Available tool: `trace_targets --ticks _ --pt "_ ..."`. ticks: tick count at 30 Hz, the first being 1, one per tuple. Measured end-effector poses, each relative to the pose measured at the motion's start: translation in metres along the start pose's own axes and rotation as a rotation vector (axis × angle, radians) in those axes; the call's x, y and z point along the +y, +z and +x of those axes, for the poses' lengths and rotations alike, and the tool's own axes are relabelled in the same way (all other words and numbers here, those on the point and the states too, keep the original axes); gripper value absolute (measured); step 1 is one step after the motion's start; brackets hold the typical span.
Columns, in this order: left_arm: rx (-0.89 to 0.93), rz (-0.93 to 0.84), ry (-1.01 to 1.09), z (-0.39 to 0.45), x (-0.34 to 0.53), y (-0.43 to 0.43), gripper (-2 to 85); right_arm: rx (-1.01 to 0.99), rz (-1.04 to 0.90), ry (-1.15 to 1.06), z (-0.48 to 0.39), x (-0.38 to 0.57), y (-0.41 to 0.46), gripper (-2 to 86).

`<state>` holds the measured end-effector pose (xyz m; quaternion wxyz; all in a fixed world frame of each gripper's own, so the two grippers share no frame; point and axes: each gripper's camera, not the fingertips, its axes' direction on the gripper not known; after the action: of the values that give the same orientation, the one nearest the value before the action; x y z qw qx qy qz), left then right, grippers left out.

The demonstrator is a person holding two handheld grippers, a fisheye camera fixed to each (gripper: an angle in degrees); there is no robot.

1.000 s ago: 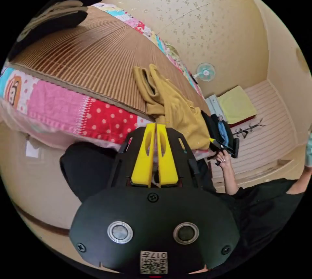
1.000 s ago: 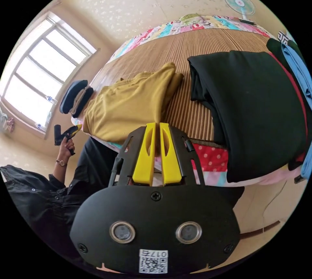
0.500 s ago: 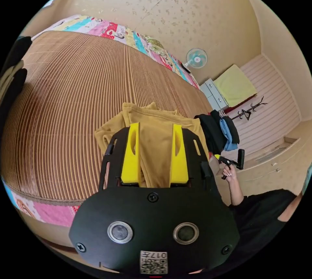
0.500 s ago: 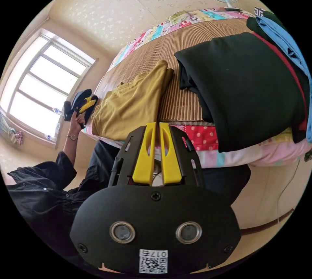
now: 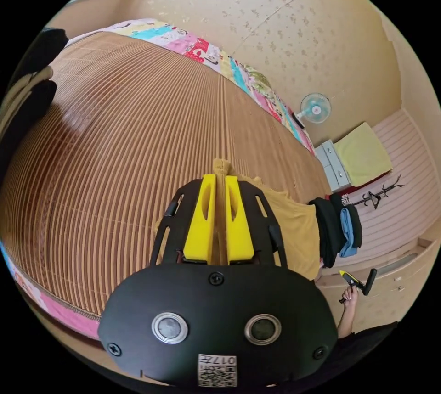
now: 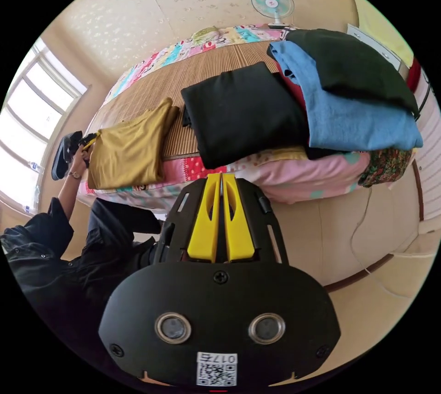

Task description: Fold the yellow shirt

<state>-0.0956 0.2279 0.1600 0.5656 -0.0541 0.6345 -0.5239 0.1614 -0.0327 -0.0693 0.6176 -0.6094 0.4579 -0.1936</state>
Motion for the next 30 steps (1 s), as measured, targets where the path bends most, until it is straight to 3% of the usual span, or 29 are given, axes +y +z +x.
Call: trace_targets --ticks 1,6,10,15,18,22,24,27,29,30 --pt "-0.049 -0.012 -0.031 -0.008 0.004 0.007 4.1 -0.017 0.007 0.014 0.000 -0.004 0.000 1.3" --pt "0.077 0.024 0.007 -0.024 0.012 -0.004 6.2 -0.104 0.060 -0.080 -0.032 -0.017 0.004 2.1" --pt "0.182 0.136 0.010 -0.041 0.046 -0.066 12.1 -0.163 0.040 -0.133 -0.057 -0.020 0.023 2.2" --pt "0.485 0.130 0.046 -0.071 0.128 -0.108 16.0 -0.124 0.006 -0.211 -0.090 -0.025 0.054 3.1" --pt "0.424 0.046 -0.010 -0.088 0.188 -0.107 16.1 -0.185 -0.002 -0.237 -0.107 -0.037 0.076 4.3" --pt "0.195 0.009 -0.077 -0.095 0.256 -0.113 16.5 -0.235 0.041 -0.266 -0.137 -0.061 0.100 5.5" --pt "0.228 0.037 -0.141 -0.104 0.274 -0.116 17.8 -0.255 0.054 -0.293 -0.151 -0.068 0.111 4.7" --pt "0.388 0.069 -0.250 -0.125 0.289 -0.100 19.3 -0.192 0.052 -0.343 -0.167 -0.069 0.142 2.3" --pt "0.462 0.066 -0.356 -0.138 0.296 -0.080 20.9 0.043 0.019 -0.372 -0.168 -0.059 0.185 1.2" --pt "0.476 0.074 -0.374 -0.139 0.297 -0.076 21.1 0.060 0.041 -0.400 -0.167 -0.053 0.193 1.0"
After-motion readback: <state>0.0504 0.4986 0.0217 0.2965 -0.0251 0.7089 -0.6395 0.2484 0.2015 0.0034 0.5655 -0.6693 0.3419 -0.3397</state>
